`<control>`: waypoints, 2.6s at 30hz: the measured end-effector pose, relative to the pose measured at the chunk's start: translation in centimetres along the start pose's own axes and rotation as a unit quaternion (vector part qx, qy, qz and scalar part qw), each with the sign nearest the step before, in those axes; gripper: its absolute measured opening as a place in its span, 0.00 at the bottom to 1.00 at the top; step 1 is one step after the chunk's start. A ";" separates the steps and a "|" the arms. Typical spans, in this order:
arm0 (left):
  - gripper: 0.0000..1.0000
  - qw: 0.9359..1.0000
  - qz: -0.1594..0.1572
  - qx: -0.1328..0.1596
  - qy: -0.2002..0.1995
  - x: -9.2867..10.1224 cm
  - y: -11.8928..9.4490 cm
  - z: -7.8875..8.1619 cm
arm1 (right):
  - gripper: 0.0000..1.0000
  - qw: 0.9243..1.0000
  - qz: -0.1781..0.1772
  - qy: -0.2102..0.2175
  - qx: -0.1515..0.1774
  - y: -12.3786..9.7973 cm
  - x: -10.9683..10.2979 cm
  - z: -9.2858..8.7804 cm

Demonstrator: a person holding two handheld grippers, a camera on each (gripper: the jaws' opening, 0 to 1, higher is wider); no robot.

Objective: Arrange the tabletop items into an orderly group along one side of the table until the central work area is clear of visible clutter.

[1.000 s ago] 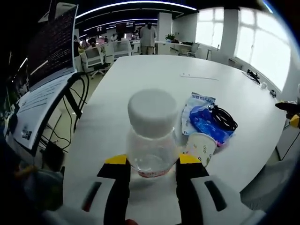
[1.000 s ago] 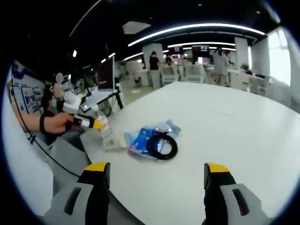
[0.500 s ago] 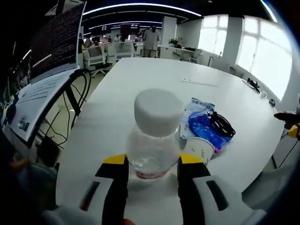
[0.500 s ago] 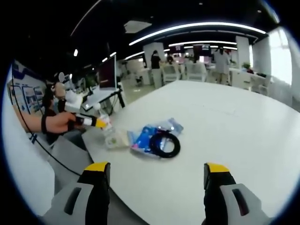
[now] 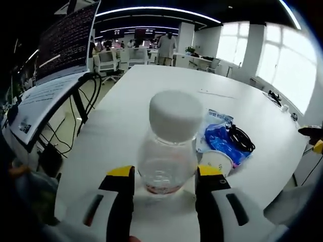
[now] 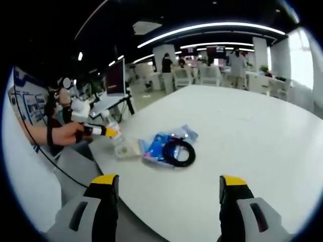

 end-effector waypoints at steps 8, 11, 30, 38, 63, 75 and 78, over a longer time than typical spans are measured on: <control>0.46 1.000 -0.015 0.012 -0.014 0.0 0.8 0.1 | 0.83 1.000 0.000 0.000 -0.002 -0.3 -0.3 0.4; 0.41 1.000 -0.016 0.016 -0.012 0.3 1.0 0.1 | 0.83 1.000 -0.002 0.000 -0.005 -0.6 -0.3 0.4; 0.38 1.000 -0.010 0.021 0.004 0.1 3.2 1.8 | 0.83 1.000 -0.018 0.008 -0.011 -1.1 -0.1 0.7; 0.37 1.000 -0.015 0.015 0.017 0.3 4.8 3.5 | 0.83 1.000 -0.021 0.013 -0.016 -1.1 0.0 0.0; 0.37 0.998 -0.051 0.035 0.030 2.7 11.1 12.6 | 0.82 0.999 -0.008 0.006 -0.040 0.9 -0.3 -0.6; 0.37 0.997 -0.054 0.030 0.034 3.2 13.6 14.4 | 0.82 0.999 -0.012 0.018 -0.042 1.1 0.3 -1.2; 0.37 0.998 -0.053 0.031 0.031 2.9 14.7 14.2 | 0.82 0.999 -0.013 0.020 -0.044 1.2 0.4 -1.2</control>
Point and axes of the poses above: the point that each gripper's makers call its tool centre point, and the gripper's own axes: y roughly forward along the fingers, x roughly to its right, z roughly out of its top, the point moved 2 cm from there along -y, roughly backward along the fingers, and after that the axes turned 15 degrees about -y, right-handed, at the moved point
